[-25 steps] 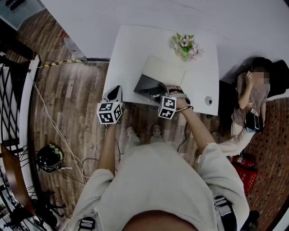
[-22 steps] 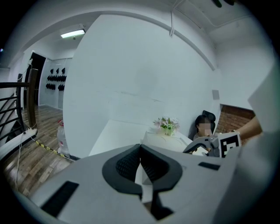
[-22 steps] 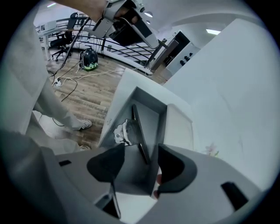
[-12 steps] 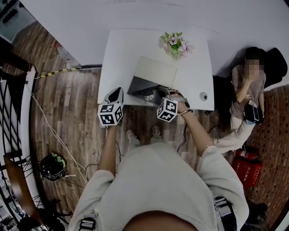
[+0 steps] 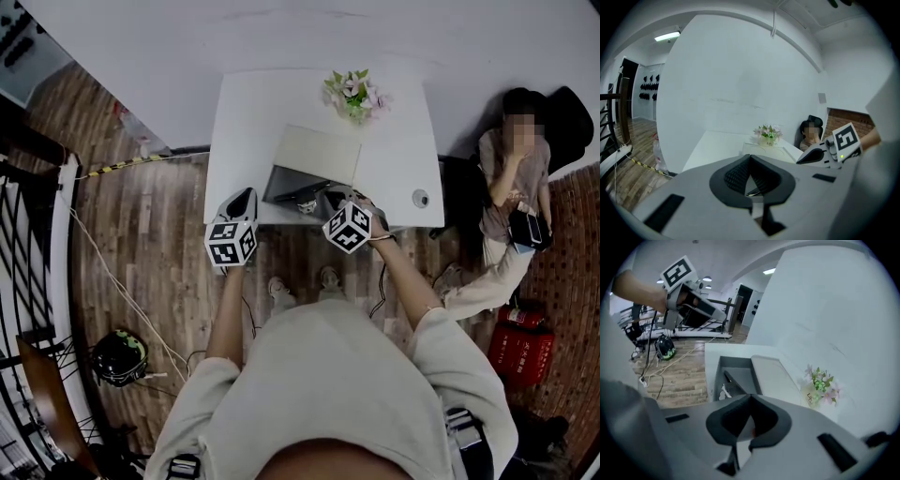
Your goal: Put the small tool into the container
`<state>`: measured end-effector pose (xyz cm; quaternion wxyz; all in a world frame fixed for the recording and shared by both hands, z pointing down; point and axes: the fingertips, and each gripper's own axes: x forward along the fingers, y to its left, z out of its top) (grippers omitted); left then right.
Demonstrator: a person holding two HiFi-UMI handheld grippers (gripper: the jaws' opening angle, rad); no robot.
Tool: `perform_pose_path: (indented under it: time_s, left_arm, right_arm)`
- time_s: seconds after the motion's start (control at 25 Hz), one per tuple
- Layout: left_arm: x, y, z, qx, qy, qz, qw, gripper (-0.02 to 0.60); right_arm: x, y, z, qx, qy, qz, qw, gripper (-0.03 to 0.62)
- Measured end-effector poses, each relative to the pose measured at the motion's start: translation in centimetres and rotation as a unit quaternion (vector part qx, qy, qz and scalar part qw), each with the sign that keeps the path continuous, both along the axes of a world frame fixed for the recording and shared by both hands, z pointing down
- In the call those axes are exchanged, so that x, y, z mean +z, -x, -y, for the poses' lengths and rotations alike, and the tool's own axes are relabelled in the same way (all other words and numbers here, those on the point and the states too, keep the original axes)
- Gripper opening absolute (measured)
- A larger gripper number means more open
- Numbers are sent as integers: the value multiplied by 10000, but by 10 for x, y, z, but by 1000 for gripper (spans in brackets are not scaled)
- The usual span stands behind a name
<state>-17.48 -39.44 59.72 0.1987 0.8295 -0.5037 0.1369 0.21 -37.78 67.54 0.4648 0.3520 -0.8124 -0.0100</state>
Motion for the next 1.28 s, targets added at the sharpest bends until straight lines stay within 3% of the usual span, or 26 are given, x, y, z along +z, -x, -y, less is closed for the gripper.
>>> perform_pose_path:
  time_s: [0.16,0.36,0.52,0.76,1.28]
  left_arm:
    - [-6,-3,-1,31,-48,24,10000,9]
    - [-13,-5,-1,55,-107,58,9999,9]
    - [-17,-6,0,51,-162,90,9998,9]
    - [-30,0,-2,18,-284,166,9995,9]
    - [-52,9,-6,5,-539,219,9983,9]
  right_arm:
    - [-13,-1,5,548,244,814,9949,0]
    - [-28,-4,14,1188,425,1926,9731,0]
    - [-42,-9,19,1469,291,2458,9577,0]
    - [-72,-12,19,1600,-108,2926,9427,-2]
    - [-135,-17,21,1417,-909,3093,9359,-2]
